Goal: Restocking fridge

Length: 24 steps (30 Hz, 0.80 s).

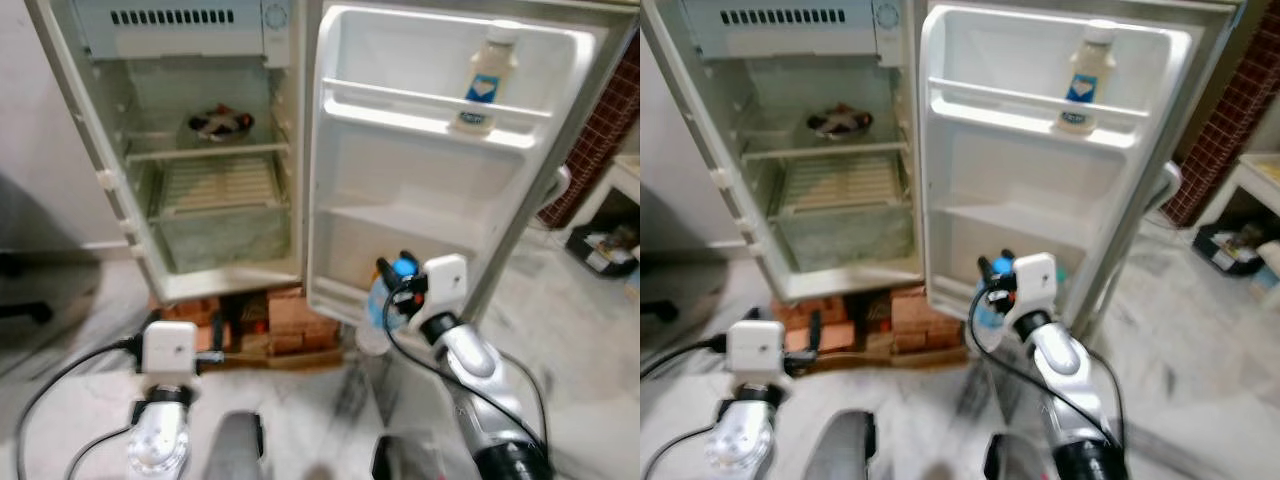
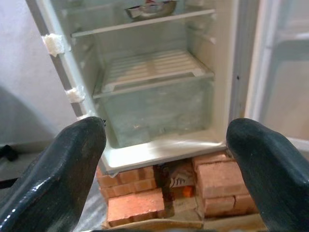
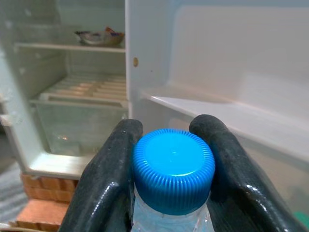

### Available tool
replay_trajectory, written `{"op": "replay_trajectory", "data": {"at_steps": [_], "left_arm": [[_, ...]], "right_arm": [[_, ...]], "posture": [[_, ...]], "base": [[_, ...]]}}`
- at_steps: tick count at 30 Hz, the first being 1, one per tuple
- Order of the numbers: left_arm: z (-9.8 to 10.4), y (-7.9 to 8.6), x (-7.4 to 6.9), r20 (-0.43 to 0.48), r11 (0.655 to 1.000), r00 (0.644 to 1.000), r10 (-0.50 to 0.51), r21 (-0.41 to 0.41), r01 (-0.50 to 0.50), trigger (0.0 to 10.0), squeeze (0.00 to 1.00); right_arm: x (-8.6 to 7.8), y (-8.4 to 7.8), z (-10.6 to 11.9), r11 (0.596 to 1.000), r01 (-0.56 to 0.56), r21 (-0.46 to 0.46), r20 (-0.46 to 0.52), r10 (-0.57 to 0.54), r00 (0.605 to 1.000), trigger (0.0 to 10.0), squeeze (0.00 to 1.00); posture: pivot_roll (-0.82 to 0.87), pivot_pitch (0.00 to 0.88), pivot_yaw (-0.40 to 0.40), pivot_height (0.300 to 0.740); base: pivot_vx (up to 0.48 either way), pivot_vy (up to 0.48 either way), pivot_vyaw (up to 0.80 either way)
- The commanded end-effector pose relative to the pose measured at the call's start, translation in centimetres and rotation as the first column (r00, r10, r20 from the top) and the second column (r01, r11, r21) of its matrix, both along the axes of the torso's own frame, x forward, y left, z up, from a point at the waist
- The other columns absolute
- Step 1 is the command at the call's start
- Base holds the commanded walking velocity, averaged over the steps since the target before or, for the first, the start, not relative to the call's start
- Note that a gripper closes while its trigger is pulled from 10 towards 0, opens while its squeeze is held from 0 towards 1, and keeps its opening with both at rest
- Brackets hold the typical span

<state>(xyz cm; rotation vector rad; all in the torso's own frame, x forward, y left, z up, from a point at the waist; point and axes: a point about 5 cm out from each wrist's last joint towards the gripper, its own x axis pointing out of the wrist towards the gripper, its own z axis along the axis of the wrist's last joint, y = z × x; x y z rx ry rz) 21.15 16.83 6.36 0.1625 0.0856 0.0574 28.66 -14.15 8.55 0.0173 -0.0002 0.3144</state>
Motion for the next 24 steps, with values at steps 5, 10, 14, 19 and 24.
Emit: {"op": "replay_trajectory", "data": {"at_steps": [5,10,14,19,24], "left_arm": [[0.31,0.48,0.15,0.010,1.000,1.000,0.009,0.009,-0.009,10.0,0.00],[0.30,0.33,0.24,0.011,1.000,1.000,0.005,0.007,-0.006,10.0,0.00],[0.28,0.27,0.27,0.010,1.000,1.000,0.003,0.005,-0.003,10.0,0.00],[0.27,0.16,0.33,0.010,1.000,1.000,0.003,0.001,-0.003,10.0,0.00],[0.29,0.11,0.35,0.014,1.000,1.000,0.008,-0.014,-0.008,10.0,0.00]], "right_arm": [[0.49,0.73,1.30,0.999,-0.023,0.022,0.059,0.022,0.998,10.0,0.00],[0.56,0.79,1.29,0.999,-0.026,0.027,0.057,0.024,0.998,10.0,0.00],[0.56,0.80,1.30,0.999,-0.028,0.028,0.057,0.026,0.998,10.0,0.00],[0.59,0.75,1.27,0.999,-0.027,0.026,0.055,0.026,0.998,10.0,0.00],[0.62,0.65,1.21,0.999,-0.024,0.023,0.052,0.022,0.998,10.0,0.00]], "posture": [[0.10,0.000,-0.063,0.645],[0.09,0.000,-0.063,0.645],[0.09,0.000,-0.063,0.645],[0.09,0.000,-0.065,0.645],[0.09,0.000,-0.067,0.645]], "base": [[0.373,0.000,0.61],[0.379,0.000,0.48],[0.379,0.000,0.10],[0.310,0.000,0.00],[0.227,0.000,0.00]]}}
